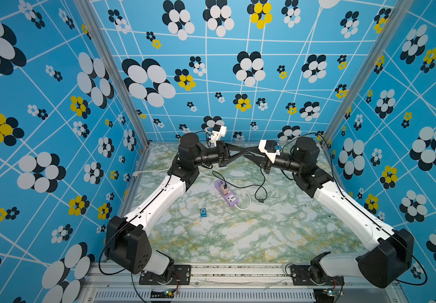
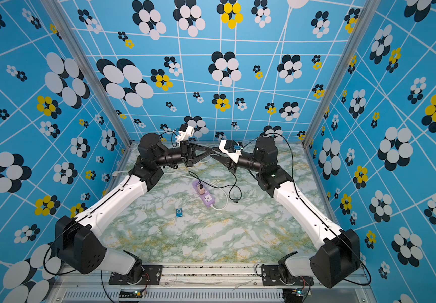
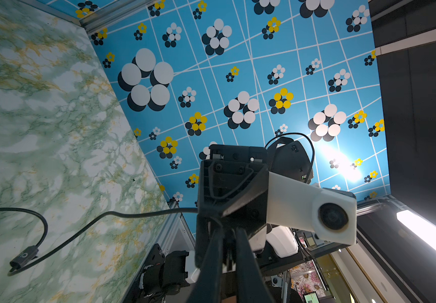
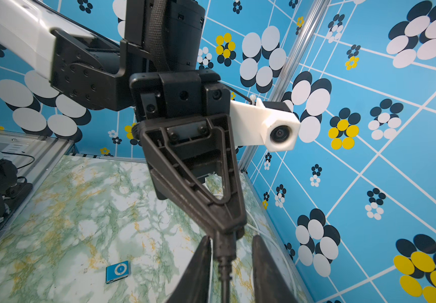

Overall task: Charge mp3
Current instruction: Pick up the charging cable from the center of the board.

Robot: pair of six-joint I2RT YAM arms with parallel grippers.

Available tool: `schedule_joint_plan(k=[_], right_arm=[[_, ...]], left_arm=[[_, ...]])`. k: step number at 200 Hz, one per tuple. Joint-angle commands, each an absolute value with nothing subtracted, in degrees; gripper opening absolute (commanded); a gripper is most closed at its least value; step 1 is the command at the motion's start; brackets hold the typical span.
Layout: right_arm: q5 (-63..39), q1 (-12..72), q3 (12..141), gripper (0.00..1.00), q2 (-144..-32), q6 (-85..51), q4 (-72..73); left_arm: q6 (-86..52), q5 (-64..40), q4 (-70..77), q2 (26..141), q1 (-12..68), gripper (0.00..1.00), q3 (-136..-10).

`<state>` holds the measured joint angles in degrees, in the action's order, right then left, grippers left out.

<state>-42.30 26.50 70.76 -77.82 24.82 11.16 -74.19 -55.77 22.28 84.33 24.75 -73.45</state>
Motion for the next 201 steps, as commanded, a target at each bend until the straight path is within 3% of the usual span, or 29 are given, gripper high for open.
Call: schedule_joint_plan(k=[1,40,81,125,151,176,201], right_arm=[[-42.9,26.7,70.5,0.28,-76.5,24.7,11.8],[-44.7,26.7,71.7,0.17,-77.1,24.4,10.9],[-45.2,26.8,71.6,0.15,-76.6,24.1,10.6],[-45.9,26.8,72.9,0.01,-76.8,24.8,7.7],[-45.5,26.8,72.8,0.00,-76.5,25.5,6.2],[-44.8,26.7,72.5,0.00,-76.1,26.1,4.0],[-43.6,25.9,69.7,0.00,-74.8,27.2,0.4]], left_arm=[[-74.2,-56.9,24.3,84.8,24.4,0.00,-73.0],[-74.3,-57.0,24.4,84.6,24.4,0.00,-72.6],[-73.8,-56.5,23.6,83.9,24.4,0.00,-71.8],[-72.1,-56.4,21.0,83.6,24.3,0.04,-72.1],[-71.8,-56.2,20.4,83.2,24.3,0.22,-71.7],[-69.0,-54.9,16.7,80.9,23.4,0.66,-71.5],[-58.5,-48.0,0.5,71.1,17.1,0.92,-66.9]])
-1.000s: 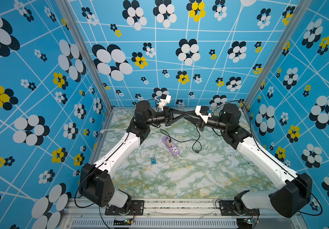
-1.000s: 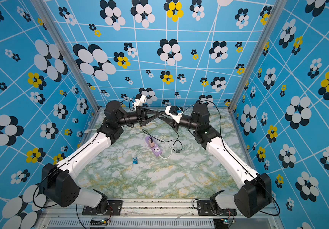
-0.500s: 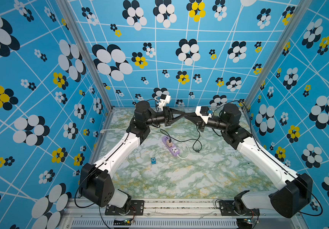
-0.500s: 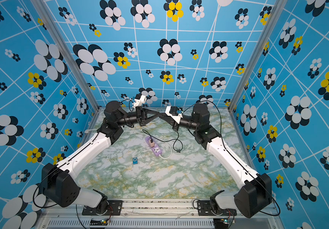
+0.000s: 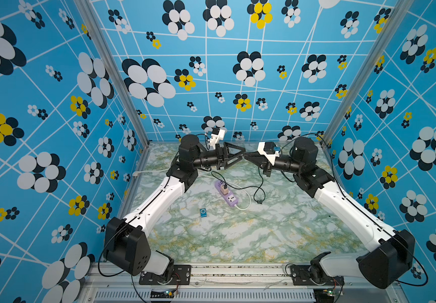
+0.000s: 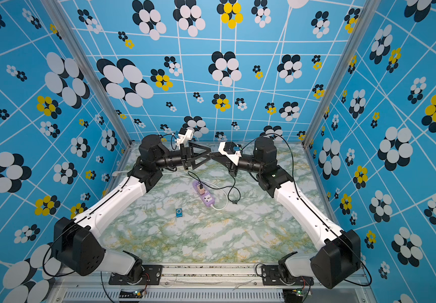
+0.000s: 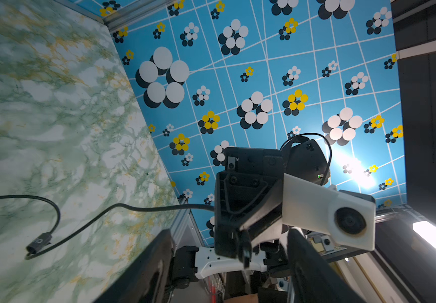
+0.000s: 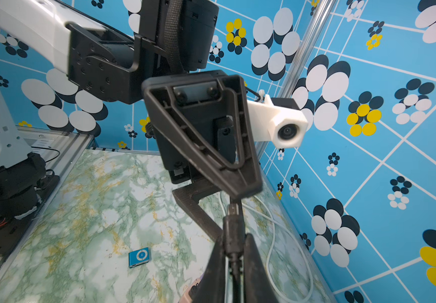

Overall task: Charge mp3
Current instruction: Pick up the charging cable from the center of the board, then pick up the MP3 player from the center of the board.

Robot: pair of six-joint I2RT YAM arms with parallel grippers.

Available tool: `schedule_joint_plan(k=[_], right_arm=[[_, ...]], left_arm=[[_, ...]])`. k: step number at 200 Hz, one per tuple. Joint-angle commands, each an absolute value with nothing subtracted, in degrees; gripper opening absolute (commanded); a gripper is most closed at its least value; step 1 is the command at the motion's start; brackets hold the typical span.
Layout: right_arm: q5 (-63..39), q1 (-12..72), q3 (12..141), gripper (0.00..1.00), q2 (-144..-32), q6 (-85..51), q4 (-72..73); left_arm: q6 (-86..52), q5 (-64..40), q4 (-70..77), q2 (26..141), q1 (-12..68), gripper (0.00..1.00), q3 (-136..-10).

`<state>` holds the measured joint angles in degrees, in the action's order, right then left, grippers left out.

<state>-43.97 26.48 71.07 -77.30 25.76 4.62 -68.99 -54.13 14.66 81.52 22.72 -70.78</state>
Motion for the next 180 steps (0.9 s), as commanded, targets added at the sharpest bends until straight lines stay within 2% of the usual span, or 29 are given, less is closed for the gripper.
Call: schedule_joint_plan(k=[1,10,18,29,42,57,78,91,106,122,137,180], right_arm=[[-43.6,25.8,69.5,0.00,-74.7,27.2,0.3],[-43.3,25.3,67.6,0.00,-74.1,27.3,-0.5],[-43.1,24.9,65.6,0.00,-73.4,27.3,-0.9],[-43.0,24.3,62.9,0.00,-72.5,26.2,-0.7],[-43.2,23.9,60.9,0.00,-72.0,25.0,-0.6],[-43.5,23.7,59.8,0.00,-71.8,24.4,-0.7],[-44.5,23.2,59.2,0.00,-72.1,23.6,-0.2],[-45.3,22.8,59.4,0.01,-72.4,23.3,-0.1],[-46.0,22.3,59.8,0.01,-72.2,23.3,-0.4],[-46.1,21.9,59.5,0.01,-71.6,23.0,-0.4],[-46.0,21.7,58.3,0.01,-70.9,22.4,0.6],[-45.8,21.5,54.7,0.01,-68.5,20.6,2.5]], left_arm=[[-57.8,-47.5,-0.6,70.5,16.8,0.93,-66.5],[-49.4,-41.5,-14.4,65.4,14.5,1.00,-63.7],[-42.6,-34.4,-27.4,61.9,13.7,0.99,-61.3],[-37.9,-29.7,-37.4,58.8,13.9,0.99,-56.6],[-36.1,-21.0,-49.3,57.9,16.0,1.00,-53.6],[-32.0,-11.7,-56.7,58.4,22.2,0.99,-52.9],[-25.1,-7.3,-57.2,62.2,26.2,1.00,-53.7],[-23.2,-8.7,-57.3,67.0,23.4,1.00,-56.6],[-27.8,-8.9,-61.2,74.2,21.3,0.98,-60.3],[-32.9,-7.1,-60.9,78.7,26.5,0.93,-57.7],[-35.7,-5.4,-52.5,78.7,31.0,0.84,-51.3],[-38.7,5.3,-42.2,76.3,33.6,0.84,-49.1]])
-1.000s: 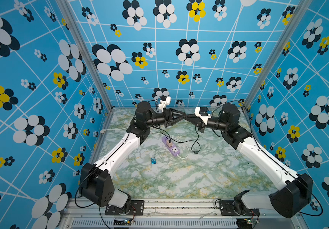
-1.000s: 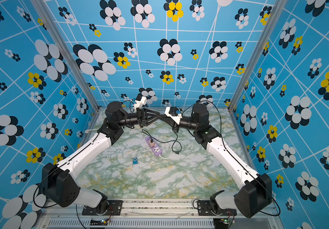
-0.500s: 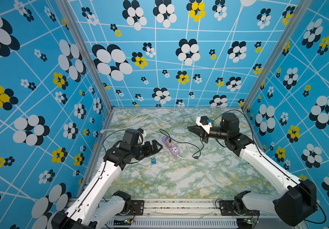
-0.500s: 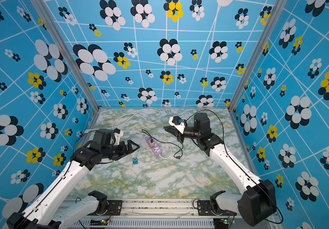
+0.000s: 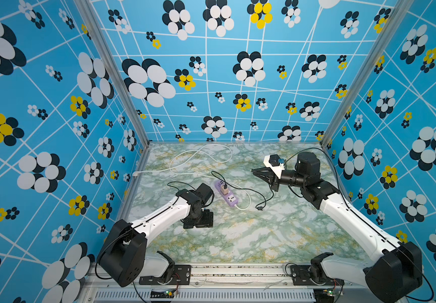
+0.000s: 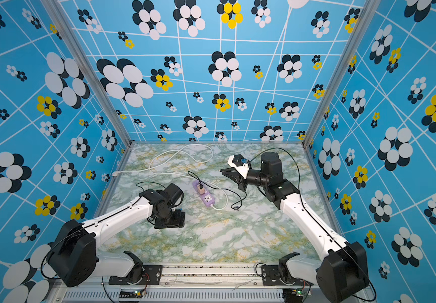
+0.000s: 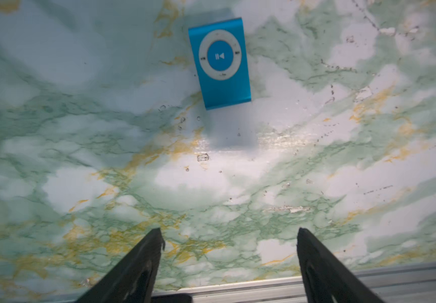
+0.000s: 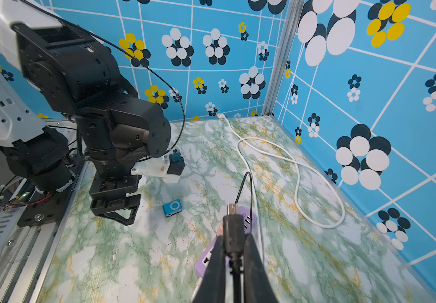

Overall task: Charge mp3
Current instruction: Pick up the MP3 player from the center of the board.

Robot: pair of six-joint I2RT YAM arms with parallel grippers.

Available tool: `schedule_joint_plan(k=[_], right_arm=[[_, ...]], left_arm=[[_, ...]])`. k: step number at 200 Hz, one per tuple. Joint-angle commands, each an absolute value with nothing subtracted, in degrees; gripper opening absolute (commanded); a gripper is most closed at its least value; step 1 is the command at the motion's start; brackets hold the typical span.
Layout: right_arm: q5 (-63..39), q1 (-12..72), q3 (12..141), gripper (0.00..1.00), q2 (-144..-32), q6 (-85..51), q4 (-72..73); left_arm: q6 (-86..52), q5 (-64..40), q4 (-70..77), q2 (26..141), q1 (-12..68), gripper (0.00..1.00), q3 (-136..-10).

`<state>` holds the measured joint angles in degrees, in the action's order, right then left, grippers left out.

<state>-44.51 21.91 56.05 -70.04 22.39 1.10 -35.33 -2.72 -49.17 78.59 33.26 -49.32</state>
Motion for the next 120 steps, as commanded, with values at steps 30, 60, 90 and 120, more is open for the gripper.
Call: schedule_joint_plan(k=[30,60,90,120], right_arm=[[-46.4,21.5,53.8,0.01,-68.2,19.8,3.3],[-46.3,21.4,52.8,0.01,-67.5,19.7,3.9],[-46.4,21.4,51.1,0.01,-66.2,18.8,6.2],[-45.8,21.4,48.5,0.01,-64.4,17.6,8.9]], left_arm=[[-40.7,-2.5,-36.1,80.3,26.3,0.82,-47.2],[-39.6,-3.3,-38.4,86.9,26.0,0.75,-50.5],[-39.9,-3.2,-38.1,92.3,26.0,0.71,-54.2],[-39.9,-0.7,-41.2,96.0,26.0,0.63,-56.9]])
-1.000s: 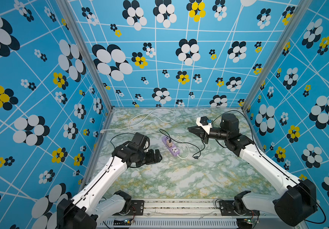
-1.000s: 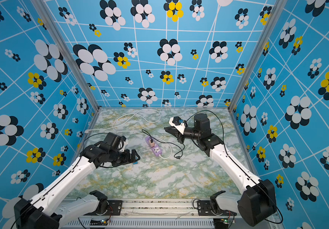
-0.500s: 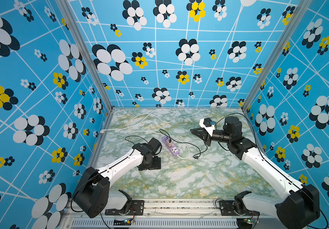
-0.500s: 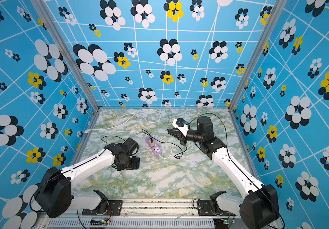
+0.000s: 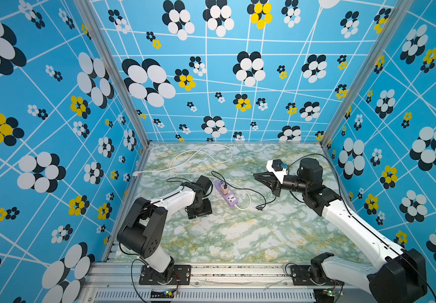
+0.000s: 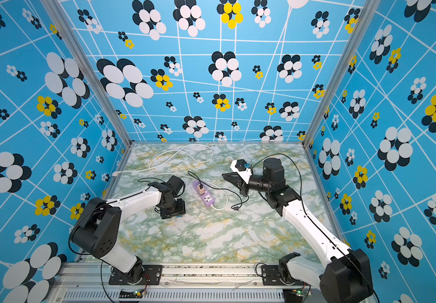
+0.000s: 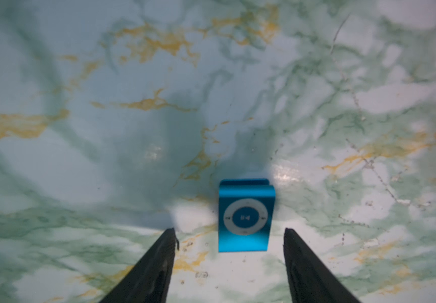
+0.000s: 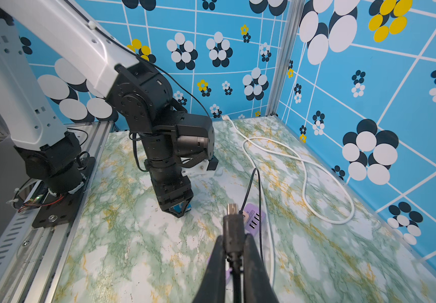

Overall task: Charge mp3
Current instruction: Pick up the MP3 player from the center of the board.

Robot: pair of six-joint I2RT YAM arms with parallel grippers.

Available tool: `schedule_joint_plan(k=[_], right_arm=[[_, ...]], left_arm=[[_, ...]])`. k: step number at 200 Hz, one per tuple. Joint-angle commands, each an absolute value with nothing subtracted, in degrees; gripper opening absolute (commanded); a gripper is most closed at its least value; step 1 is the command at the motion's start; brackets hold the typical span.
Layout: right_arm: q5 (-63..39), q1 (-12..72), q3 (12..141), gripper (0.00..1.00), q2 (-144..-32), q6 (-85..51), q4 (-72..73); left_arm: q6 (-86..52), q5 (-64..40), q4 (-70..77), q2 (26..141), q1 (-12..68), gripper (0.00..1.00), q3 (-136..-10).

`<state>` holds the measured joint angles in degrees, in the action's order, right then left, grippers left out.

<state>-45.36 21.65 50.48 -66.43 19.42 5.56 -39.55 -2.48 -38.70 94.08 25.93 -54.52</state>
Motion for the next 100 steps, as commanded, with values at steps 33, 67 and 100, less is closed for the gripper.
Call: schedule_joint_plan(k=[33,67,100], right_arm=[[-45.8,21.2,47.0,0.01,-62.8,17.3,9.7],[-46.8,20.8,46.5,0.01,-62.4,16.8,10.0],[-47.5,20.5,46.5,0.01,-62.2,16.8,9.8]], left_arm=[[-40.1,0.0,-42.1,97.7,26.0,0.54,-57.5],[-40.9,-0.4,-40.8,100.8,26.0,0.49,-58.6],[-41.4,-0.1,-40.6,102.0,25.9,0.47,-59.1]])
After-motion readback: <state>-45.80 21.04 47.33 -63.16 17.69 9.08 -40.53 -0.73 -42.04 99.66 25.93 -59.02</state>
